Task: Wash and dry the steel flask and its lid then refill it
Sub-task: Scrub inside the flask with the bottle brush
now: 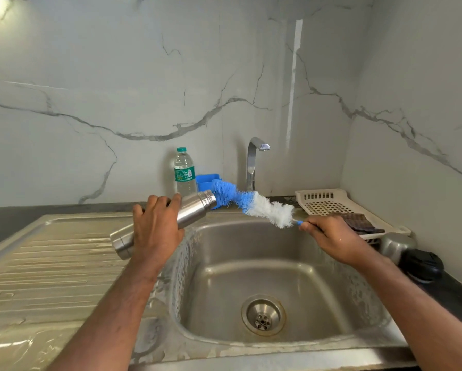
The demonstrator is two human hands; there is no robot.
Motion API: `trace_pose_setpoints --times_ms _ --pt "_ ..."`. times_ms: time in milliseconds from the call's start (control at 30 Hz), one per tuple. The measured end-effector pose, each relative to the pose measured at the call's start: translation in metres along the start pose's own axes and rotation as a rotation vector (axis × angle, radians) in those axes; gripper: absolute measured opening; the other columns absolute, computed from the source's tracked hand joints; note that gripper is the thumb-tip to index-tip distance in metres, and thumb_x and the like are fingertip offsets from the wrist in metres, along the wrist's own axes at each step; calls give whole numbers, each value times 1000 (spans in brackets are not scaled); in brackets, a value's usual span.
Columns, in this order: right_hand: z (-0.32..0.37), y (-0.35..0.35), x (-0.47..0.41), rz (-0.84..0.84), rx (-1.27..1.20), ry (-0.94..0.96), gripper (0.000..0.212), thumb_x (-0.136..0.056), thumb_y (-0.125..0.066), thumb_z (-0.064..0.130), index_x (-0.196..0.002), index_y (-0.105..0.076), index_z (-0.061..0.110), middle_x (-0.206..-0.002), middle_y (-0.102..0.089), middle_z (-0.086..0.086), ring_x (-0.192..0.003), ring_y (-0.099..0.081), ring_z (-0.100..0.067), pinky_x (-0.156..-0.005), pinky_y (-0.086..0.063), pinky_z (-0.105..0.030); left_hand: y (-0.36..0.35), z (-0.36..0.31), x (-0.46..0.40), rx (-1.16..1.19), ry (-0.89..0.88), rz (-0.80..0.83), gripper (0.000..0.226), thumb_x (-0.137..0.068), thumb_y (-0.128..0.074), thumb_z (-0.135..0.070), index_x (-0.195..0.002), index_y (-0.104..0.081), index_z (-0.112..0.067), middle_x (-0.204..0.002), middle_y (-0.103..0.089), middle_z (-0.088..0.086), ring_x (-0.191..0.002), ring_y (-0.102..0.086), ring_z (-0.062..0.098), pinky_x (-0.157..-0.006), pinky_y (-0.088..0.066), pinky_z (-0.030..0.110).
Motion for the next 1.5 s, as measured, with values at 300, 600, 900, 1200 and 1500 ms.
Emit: trace_pose_setpoints --times_ms 300,600,900,1200,1500 --pt "30 -7 2 -40 -53 52 32 -102 -56 34 -70 -55 30 -55 -51 12 -54 -46 -9 -55 -36 -26 6 -7 -1 22 66 94 76 -77 -77 -61 -136 -53 -20 -117 -64 1 -110 -59 22 -88 -46 39" --pt "24 -8 4 -18 -72 81 35 -102 -59 26 -69 -53 15 -57 -48 13 -53 -43 -9 -53 -30 -21 22 6 -2 -10 107 36 76 -71 -83 -55 -132 -58 -17 -113 -67 4 -105 -60 24 -86 -46 40" --pt "30 -5 2 -81 -120 123 37 -102 -58 26 -67 -50 17 -55 -41 8 -53 -38 -9 -53 -29 -20 30 -6 -3 12 68 7 76 -69 -85 -51 -133 -58 -18 -112 -68 4 -103 -60 24 -83 -45 39" --pt "29 -10 0 -96 -135 100 37 -102 -59 26 -67 -48 21 -55 -41 8 -54 -38 -8 -53 -29 -22 27 -13 -1 50 44 5 78 -68 -87 -50 -132 -59 -17 -112 -68 5 -102 -60 25 -82 -46 40" --pt "35 -12 -2 -130 -119 95 34 -102 -56 33 -75 -59 13 -56 -48 2 -54 -41 -9 -54 -34 -28 22 -19 -1 41 7 -15 79 -70 -86 -48 -138 -56 -20 -116 -66 2 -105 -58 24 -84 -44 38"
Point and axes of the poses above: each hand's wrist, its own x-axis away from the middle knuckle, its own y-axis out of the back of the hand, z = x × y, the point moved 7 cm from there along -x, towards the middle knuckle
